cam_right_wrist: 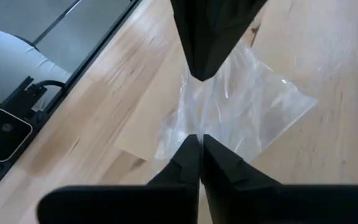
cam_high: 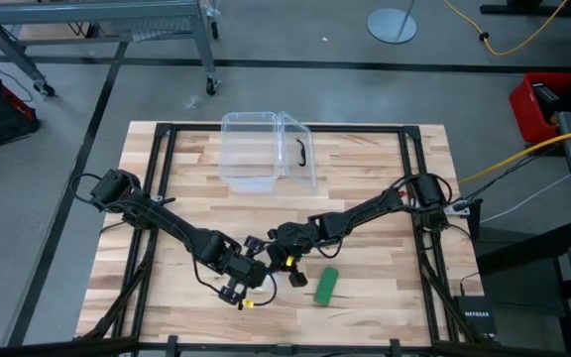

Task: Roll bandage
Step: Prepare the transparent zip bag

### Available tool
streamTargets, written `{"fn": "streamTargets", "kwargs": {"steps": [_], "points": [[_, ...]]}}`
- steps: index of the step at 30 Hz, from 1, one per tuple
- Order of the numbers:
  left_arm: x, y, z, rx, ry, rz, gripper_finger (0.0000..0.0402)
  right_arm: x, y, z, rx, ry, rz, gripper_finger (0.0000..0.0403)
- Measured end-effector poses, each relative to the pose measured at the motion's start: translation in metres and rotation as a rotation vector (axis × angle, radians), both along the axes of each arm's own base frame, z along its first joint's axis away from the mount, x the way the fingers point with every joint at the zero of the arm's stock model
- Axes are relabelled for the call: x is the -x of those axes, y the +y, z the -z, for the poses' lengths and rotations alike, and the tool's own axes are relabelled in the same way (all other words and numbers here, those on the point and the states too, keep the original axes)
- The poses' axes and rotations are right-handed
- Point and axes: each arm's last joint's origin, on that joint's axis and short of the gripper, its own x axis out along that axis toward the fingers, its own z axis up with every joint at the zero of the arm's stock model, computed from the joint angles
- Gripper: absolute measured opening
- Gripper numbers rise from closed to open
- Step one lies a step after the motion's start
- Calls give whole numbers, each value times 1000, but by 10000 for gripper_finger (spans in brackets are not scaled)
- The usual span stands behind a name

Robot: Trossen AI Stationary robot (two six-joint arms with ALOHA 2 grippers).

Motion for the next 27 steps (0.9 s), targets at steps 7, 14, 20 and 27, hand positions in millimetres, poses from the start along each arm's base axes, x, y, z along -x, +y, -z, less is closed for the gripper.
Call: {"fn": "streamTargets", "kwargs": {"steps": [7, 14, 20, 27], "points": [[4, 2, 2, 1, 47, -43, 0, 0, 0, 0, 1, 2, 5, 10], [11, -3, 5, 44, 115, -66, 0, 0, 0, 0, 0, -5, 5, 5], [15, -3, 17, 74, 119, -119, 0, -2, 1, -4, -24, -43, -10, 4], [16, -6, 18, 86, 108, -118, 0, -2, 0, -2, -28, -15, 14, 3]]}}
